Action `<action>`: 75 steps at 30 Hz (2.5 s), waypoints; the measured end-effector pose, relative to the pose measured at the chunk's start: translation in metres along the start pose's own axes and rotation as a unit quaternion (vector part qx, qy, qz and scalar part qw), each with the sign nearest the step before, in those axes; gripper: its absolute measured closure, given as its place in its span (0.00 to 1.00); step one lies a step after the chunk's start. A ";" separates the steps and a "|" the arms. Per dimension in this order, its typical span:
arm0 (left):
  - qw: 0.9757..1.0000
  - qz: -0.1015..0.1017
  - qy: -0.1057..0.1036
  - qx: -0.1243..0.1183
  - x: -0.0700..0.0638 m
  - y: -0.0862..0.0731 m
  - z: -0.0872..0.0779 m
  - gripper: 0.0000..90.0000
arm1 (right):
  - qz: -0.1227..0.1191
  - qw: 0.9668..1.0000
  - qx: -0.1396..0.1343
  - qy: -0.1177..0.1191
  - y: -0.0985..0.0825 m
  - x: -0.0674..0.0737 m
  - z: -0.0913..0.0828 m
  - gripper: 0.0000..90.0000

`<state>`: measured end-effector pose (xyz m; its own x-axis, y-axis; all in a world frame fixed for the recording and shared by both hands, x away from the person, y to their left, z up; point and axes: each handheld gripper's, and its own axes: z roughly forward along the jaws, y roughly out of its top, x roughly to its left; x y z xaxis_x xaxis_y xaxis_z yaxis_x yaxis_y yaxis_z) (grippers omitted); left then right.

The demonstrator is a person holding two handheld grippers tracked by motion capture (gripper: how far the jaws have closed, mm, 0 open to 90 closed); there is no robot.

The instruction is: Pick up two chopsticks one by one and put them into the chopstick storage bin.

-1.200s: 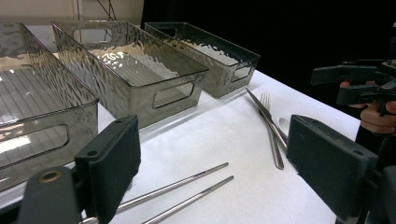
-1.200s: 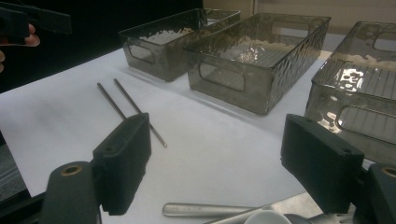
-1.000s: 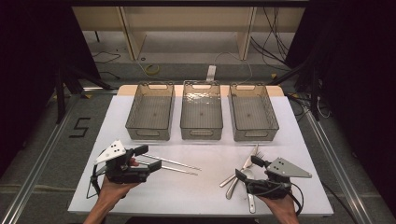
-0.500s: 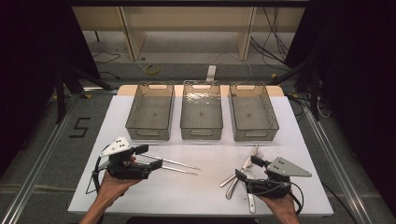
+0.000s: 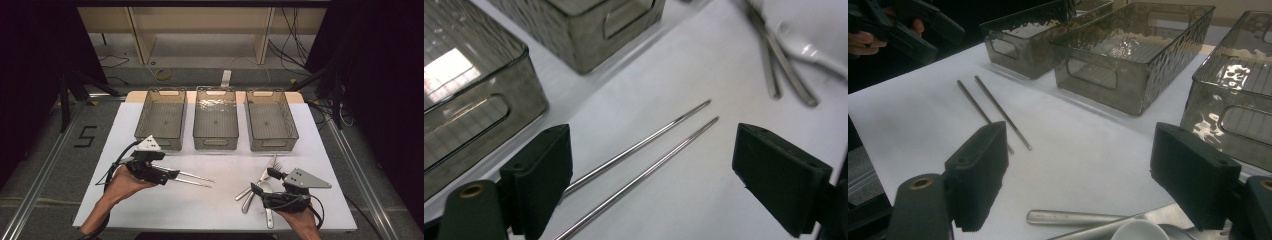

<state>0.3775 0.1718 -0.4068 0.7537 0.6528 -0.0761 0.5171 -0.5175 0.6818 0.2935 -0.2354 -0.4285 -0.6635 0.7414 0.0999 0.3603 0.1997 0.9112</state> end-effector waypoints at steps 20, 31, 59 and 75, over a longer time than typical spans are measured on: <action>0.985 0.054 -0.012 0.163 0.019 0.008 0.039 0.38 | -0.005 1.000 0.015 0.010 0.000 0.002 0.004 0.27; 0.971 0.078 -0.025 0.225 0.023 0.003 0.059 0.55 | -0.009 1.000 0.025 0.012 0.000 0.002 0.005 0.27; 0.949 0.132 -0.038 0.284 0.019 0.002 0.073 0.75 | -0.011 0.999 0.034 0.018 -0.001 0.003 0.007 0.28; 0.938 0.185 -0.048 0.290 0.013 0.001 0.073 0.86 | -0.013 0.999 0.042 0.019 -0.001 0.003 0.009 0.28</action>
<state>0.4175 0.1392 -0.4598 0.9437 0.3307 0.0044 0.3254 -0.9308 0.1666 0.2967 -0.2275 -0.4331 -0.6973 0.7106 0.0940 0.3954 0.2720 0.8773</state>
